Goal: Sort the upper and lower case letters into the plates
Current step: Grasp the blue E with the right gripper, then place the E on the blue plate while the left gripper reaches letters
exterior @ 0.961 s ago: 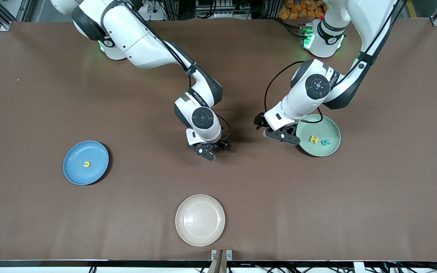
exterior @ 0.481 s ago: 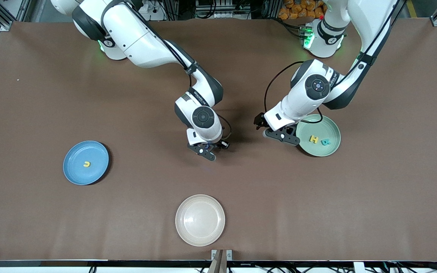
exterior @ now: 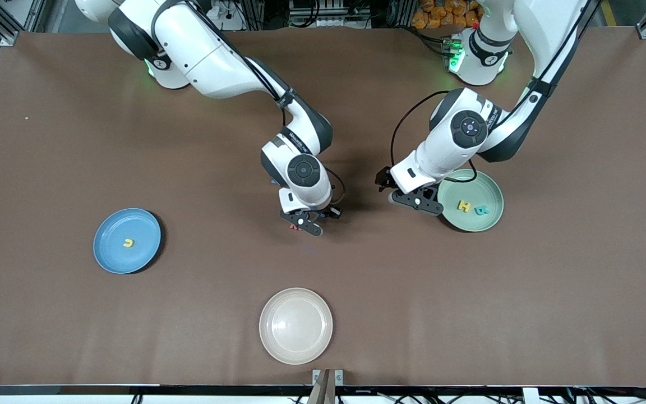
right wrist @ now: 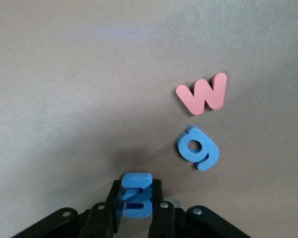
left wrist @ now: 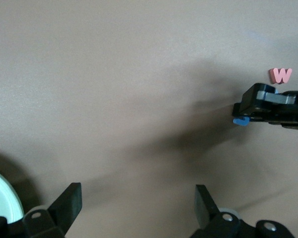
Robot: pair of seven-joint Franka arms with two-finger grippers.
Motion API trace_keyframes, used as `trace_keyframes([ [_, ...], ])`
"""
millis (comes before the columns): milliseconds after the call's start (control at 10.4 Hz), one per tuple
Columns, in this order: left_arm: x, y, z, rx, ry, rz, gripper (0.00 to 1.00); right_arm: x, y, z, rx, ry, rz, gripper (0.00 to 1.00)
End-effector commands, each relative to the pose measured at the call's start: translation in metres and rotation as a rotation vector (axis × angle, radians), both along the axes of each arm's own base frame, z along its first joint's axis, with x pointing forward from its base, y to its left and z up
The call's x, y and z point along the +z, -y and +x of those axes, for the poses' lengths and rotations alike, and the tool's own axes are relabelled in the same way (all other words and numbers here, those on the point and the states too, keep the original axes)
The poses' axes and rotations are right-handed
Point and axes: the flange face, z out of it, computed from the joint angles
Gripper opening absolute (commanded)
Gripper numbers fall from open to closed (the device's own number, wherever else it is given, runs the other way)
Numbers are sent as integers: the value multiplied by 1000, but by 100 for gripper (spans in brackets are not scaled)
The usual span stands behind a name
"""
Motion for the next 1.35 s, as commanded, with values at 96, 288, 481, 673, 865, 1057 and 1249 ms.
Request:
trace_keyframes([
  [96,2,0,0,-13,-10,0,100,69,87,60,-64,45,-128,0],
  [288,2,2,0,-17,-11,-1,100,93,192,99,-77,71,-231,0],
  [481,6,15,-2,-24,-6,-12,100,110,310,121,-54,44,-261,0],
  [673,13,58,-18,-47,-7,-39,100,98,385,133,-72,12,-291,0],
  [865,20,128,-42,35,-41,-81,100,79,442,139,-74,1,-383,0],
  [1057,11,189,-58,75,-51,-92,100,62,467,138,-62,-18,-430,0],
  [1249,-19,240,-79,127,-28,-47,100,49,471,132,-51,-32,-434,99],
])
